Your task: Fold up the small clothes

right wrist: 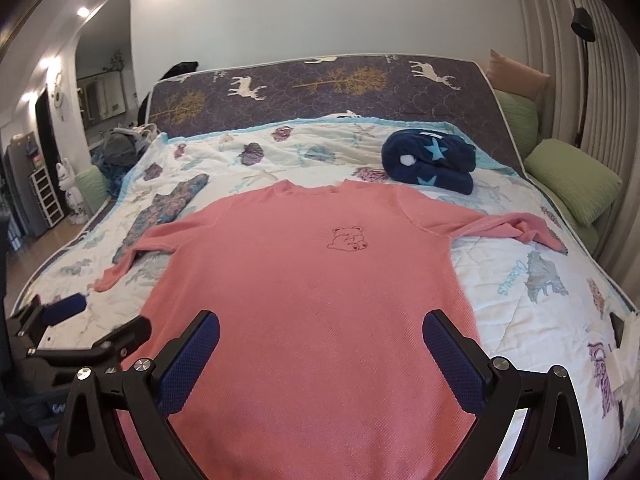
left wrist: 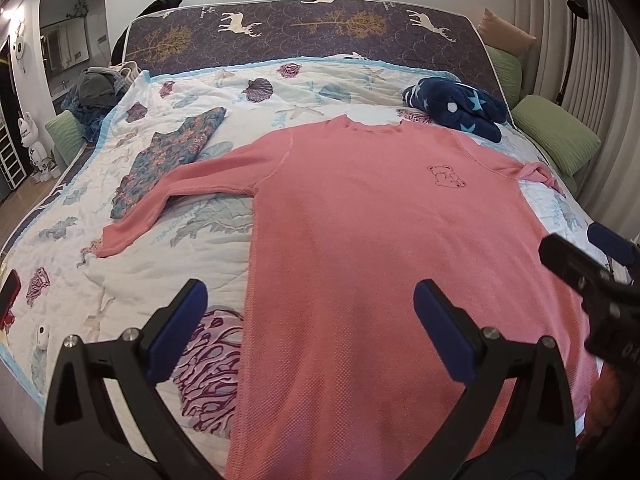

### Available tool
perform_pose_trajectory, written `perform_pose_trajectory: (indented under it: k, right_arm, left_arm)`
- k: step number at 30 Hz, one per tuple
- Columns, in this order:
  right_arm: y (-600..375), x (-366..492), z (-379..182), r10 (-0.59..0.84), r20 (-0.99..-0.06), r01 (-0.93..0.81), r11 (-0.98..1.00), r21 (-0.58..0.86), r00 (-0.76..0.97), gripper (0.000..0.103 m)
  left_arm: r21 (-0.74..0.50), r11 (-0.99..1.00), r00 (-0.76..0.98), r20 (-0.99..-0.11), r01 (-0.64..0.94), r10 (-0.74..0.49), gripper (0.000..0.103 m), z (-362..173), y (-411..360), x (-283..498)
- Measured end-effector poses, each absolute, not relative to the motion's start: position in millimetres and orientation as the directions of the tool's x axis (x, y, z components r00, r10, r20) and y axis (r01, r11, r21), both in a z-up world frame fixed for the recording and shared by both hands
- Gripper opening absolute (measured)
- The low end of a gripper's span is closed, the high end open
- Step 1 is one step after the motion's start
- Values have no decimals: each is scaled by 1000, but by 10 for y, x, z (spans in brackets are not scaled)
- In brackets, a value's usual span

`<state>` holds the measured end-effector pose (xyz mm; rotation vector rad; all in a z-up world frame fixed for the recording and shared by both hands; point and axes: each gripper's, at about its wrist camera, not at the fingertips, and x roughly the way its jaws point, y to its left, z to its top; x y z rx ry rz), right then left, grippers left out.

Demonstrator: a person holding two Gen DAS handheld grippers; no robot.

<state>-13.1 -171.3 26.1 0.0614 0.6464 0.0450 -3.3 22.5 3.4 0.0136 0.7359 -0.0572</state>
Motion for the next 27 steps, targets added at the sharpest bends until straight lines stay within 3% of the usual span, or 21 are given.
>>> perform_pose_trajectory:
  k: [27]
  right_arm:
    - [-1578,115,315,71,-618,-23,996,85,783,103]
  left_arm:
    - [-55,998,738,-675,-14,-26,102,-1,558,60]
